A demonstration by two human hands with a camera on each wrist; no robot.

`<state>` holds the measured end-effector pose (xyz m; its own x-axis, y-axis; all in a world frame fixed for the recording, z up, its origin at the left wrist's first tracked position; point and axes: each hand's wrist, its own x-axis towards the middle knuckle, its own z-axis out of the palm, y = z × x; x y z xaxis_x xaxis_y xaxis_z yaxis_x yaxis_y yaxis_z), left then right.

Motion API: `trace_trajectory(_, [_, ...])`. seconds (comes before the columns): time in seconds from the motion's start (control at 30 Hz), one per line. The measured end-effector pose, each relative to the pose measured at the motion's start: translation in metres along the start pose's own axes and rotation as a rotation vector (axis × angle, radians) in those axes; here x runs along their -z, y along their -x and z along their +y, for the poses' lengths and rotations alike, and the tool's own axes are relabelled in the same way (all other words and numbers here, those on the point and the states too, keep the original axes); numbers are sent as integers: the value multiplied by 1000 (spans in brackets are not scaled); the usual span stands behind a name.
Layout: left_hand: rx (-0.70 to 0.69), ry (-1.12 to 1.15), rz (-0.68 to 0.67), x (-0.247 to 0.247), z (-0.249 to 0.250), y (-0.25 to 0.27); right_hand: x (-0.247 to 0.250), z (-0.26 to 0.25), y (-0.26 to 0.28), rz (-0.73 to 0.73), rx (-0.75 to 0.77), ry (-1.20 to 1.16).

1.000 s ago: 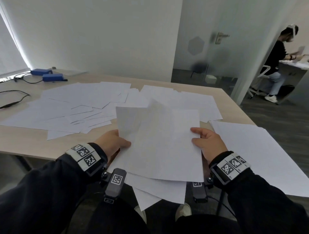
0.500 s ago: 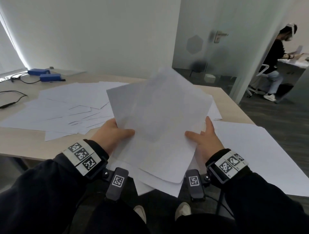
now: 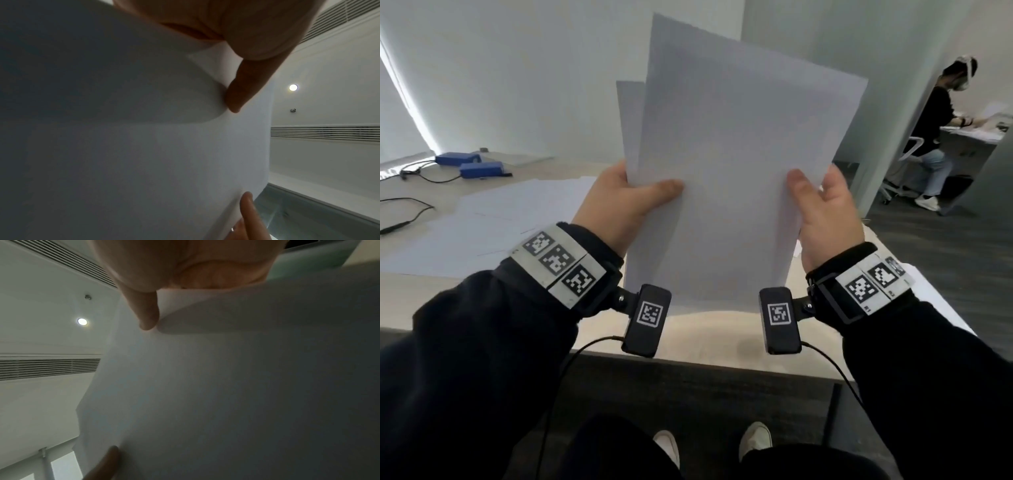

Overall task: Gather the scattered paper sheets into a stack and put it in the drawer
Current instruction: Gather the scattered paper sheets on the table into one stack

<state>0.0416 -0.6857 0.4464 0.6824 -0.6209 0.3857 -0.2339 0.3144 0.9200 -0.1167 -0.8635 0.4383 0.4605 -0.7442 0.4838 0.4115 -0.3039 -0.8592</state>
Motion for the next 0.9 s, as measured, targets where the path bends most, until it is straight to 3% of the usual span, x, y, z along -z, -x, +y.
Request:
trace_trajectory(0.3, [256, -41, 70, -9, -77, 64, 20, 61, 73, -105, -251, 166])
trace_trajectory(0.53, [370, -33, 202, 0, -87, 74, 15, 72, 78, -176, -338, 310])
trace_trajectory(0.67, [373, -136, 185, 25, -87, 80, 6, 72, 79, -257, -426, 292])
trace_trajectory(0.9, [202, -703, 193, 99, -94, 104, -36, 89, 70, -198, -538, 183])
